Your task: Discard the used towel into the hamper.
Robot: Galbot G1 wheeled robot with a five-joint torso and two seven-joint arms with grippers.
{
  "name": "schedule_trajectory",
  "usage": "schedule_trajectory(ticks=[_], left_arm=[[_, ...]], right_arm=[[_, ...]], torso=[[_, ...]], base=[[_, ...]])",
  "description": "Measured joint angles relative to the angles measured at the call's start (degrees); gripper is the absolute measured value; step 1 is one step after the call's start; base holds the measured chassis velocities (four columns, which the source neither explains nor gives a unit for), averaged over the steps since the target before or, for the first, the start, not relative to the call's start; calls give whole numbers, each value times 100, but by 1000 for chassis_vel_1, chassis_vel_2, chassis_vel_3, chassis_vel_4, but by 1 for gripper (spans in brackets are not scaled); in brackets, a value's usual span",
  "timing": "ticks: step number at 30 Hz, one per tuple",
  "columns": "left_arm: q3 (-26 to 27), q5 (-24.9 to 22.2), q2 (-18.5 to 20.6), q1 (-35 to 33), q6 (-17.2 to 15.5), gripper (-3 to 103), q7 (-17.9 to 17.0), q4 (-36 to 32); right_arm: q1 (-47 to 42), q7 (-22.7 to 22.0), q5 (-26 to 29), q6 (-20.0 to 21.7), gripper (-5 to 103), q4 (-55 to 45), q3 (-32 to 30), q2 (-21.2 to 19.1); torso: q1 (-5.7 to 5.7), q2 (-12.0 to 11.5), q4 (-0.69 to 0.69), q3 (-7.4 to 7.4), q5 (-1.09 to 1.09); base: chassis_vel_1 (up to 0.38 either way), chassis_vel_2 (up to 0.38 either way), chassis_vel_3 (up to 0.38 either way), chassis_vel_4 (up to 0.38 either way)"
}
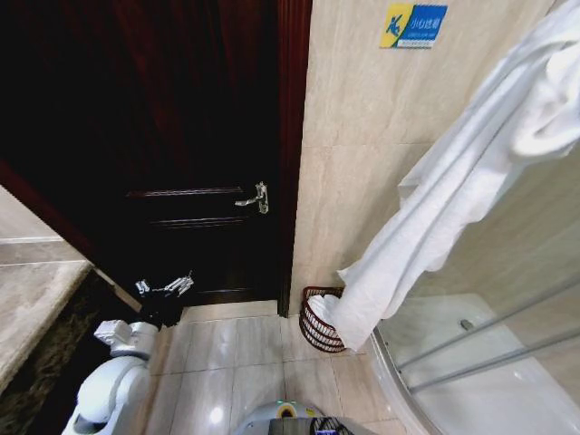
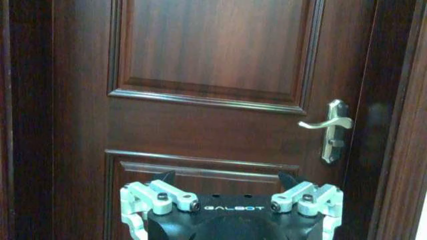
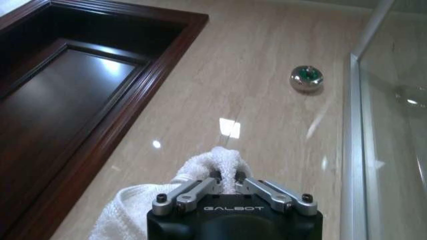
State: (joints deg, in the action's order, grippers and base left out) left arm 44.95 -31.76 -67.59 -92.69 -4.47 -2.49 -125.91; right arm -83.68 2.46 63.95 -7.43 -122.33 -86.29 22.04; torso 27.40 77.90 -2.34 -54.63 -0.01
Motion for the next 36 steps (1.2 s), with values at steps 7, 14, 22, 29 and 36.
schedule_trajectory(ticks=[7, 14, 22, 29, 36], left_arm=[[0, 0, 0, 0, 0, 100, 0, 0], [0, 0, 0, 0, 0, 100, 0, 0], [0, 0, 0, 0, 0, 100, 0, 0], [0, 0, 0, 0, 0, 100, 0, 0], [0, 0, 0, 0, 0, 100, 0, 0]], right_arm=[[259, -18, 141, 3, 4, 476, 14, -565], [313, 13, 242, -86, 4, 982, 14, -987], [265, 49, 306, -167, 4, 1201, 35, -1233], [60, 132, 412, -273, 4, 1389, 36, -1410], [-11, 60, 466, -252, 4, 1359, 37, -1333]], torso=[[0, 0, 1, 0, 1], [0, 0, 1, 0, 1], [0, 0, 1, 0, 1], [0, 0, 0, 0, 1], [0, 0, 1, 0, 2]], base=[[0, 0, 0, 0], [0, 0, 0, 0], [0, 0, 0, 0], [0, 0, 0, 0], [0, 0, 0, 0]])
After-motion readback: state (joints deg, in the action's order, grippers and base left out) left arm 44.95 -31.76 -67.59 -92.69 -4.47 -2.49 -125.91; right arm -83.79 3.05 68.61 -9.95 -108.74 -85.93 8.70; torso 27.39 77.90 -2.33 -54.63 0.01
